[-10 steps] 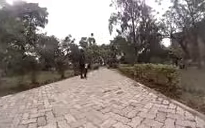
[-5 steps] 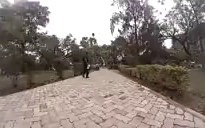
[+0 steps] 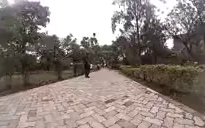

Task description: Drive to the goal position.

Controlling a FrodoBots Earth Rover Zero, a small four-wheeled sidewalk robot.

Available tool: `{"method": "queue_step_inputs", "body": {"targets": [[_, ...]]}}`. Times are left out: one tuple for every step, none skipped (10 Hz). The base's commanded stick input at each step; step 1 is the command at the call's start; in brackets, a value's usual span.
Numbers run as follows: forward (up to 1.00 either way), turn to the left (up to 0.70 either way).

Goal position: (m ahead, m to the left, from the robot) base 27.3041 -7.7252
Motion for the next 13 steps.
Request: {"method": "queue_step_inputs", "body": {"targets": [[0.7,0.0],[0.7,0.0],[0.7,0.0],[0.7,0.0],[0.7,0.0],[0.7,0.0],[0.7,0.0],[0.7,0.0],[0.7,0.0],[0.7,0.0],[0.7,0.0],[0.7,0.0],[0.7,0.0]]}}
